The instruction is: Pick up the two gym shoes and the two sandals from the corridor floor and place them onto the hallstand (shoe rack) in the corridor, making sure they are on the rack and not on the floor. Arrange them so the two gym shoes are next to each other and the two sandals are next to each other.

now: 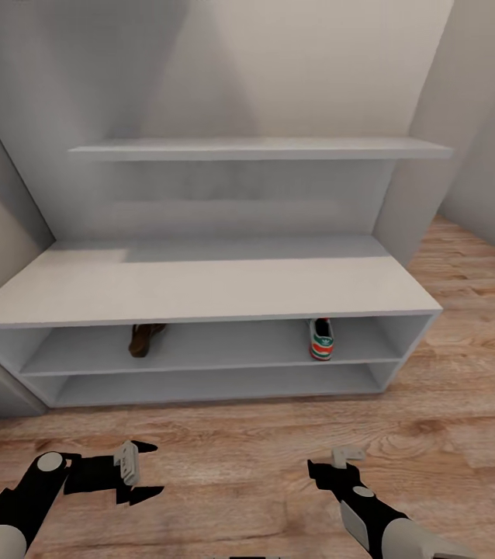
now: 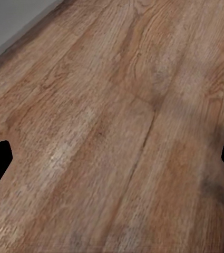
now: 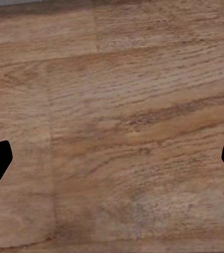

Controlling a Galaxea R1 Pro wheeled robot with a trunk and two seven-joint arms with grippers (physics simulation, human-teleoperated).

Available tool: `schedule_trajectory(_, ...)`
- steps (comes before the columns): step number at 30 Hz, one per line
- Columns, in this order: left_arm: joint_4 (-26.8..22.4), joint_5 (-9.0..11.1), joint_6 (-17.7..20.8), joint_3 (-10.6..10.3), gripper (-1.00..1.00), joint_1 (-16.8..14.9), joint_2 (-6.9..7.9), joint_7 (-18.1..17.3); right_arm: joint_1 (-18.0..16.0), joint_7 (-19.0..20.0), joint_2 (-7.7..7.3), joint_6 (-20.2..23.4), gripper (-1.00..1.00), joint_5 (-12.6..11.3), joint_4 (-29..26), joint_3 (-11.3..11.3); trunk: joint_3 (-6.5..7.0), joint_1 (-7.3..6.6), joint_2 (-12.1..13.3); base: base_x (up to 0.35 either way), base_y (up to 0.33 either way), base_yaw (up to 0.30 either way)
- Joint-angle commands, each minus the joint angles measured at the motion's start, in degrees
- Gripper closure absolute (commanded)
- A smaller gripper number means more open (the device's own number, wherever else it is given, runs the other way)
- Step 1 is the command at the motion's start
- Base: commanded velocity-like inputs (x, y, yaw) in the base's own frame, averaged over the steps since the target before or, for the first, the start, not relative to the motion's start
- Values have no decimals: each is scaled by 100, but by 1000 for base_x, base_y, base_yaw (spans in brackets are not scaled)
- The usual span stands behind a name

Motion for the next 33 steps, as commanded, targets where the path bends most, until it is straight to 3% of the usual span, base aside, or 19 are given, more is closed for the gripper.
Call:
schedule_trajectory(1,-5,-36,-41,33,-100,-3,-17,-19,-4,-4,2,-20,-100,12,6,-44,5,-1,-2,0,0,-118)
schedule_trajectory(8,-4,-9,-42,51,-100,-3,-135,4,-4,-4,-6,-21,-100,-90,14,-44,66,-1,-2,0,0,-122)
schedule_trajectory(16,74,0,-40,117,-100,-3,-181,469,-4,-6,-7,-21,-100,-112,23,-52,135,-1,-2,4,-38,-120)
schedule_trajectory(20,88,3,-42,118,-100,-3,-249,559,-4,-8,-7,-21,-100,-114,23,-53,145,-1,-2,52,-263,-40)
schedule_trajectory(33,91,3,-37,118,-100,-3,-262,565,-4,-7,-7,-21,-100,-114,24,-53,167,-1,-2,70,-338,-74)
